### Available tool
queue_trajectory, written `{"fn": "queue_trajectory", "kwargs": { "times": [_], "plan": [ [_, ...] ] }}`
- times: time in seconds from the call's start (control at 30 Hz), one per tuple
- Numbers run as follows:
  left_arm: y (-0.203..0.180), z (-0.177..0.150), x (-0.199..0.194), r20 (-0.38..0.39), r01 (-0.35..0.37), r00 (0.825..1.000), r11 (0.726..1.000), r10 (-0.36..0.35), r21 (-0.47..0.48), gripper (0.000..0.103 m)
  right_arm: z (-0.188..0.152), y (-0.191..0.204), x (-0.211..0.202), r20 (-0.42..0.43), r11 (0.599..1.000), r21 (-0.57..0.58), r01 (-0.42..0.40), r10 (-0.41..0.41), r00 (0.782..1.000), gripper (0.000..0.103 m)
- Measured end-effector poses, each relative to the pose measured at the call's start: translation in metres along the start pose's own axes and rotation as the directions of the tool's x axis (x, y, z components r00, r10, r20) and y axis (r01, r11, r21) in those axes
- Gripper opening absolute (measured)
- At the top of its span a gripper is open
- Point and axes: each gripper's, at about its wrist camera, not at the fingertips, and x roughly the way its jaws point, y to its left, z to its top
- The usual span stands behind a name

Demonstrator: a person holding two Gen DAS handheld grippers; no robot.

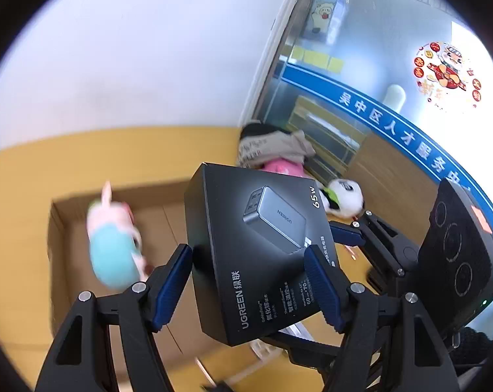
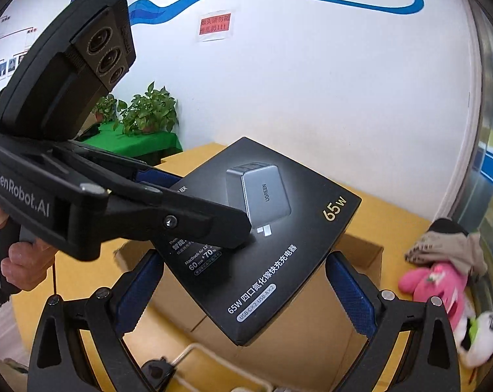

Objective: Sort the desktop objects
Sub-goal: 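Carry the charger box with the left tool into the box and release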

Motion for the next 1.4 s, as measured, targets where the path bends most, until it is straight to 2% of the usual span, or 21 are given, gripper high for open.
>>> {"fn": "queue_trajectory", "kwargs": {
  "times": [0.23,0.47,0.67,0.93,1.23,1.37,1.4],
  "plan": [
    [0.037,0.045,0.031,0.02,-0.012,1.0,0.997,0.014,-0.072,0.07,0.036,-0.043,0.044,-0.003,0.999,0.009,-0.042,0.042,0.999,0.102],
    [0.07,0.072,0.08,0.003,-0.032,0.999,0.989,0.033,-0.142,0.07,0.047,-0.088,0.094,-0.047,0.995,0.033,-0.094,0.096,0.994,0.102],
    [0.098,0.08,0.141,-0.078,-0.069,0.995,0.98,0.055,-0.187,0.07,0.031,-0.126,0.15,-0.115,0.99,0.091,-0.11,0.12,0.986,0.102],
    [0.128,0.063,0.195,-0.171,-0.111,0.983,0.958,0.066,-0.264,0.07,0.0,-0.145,0.203,-0.192,0.978,0.151,-0.144,0.172,0.966,0.102],
    [0.144,0.031,0.225,-0.309,-0.236,0.941,0.923,0.139,-0.304,0.07,-0.036,-0.139,0.233,-0.258,0.957,0.228,-0.179,0.237,0.937,0.102],
    [0.147,0.022,0.247,-0.377,-0.287,0.91,0.916,0.17,-0.28,0.07,-0.052,-0.138,0.247,-0.31,0.951,0.26,-0.169,0.248,0.918,0.102],
    [0.148,0.021,0.255,-0.399,-0.3,0.9,0.913,0.175,-0.277,0.07,-0.056,-0.151,0.257,-0.32,0.948,0.271,-0.167,0.253,0.913,0.102]
  ]
}}
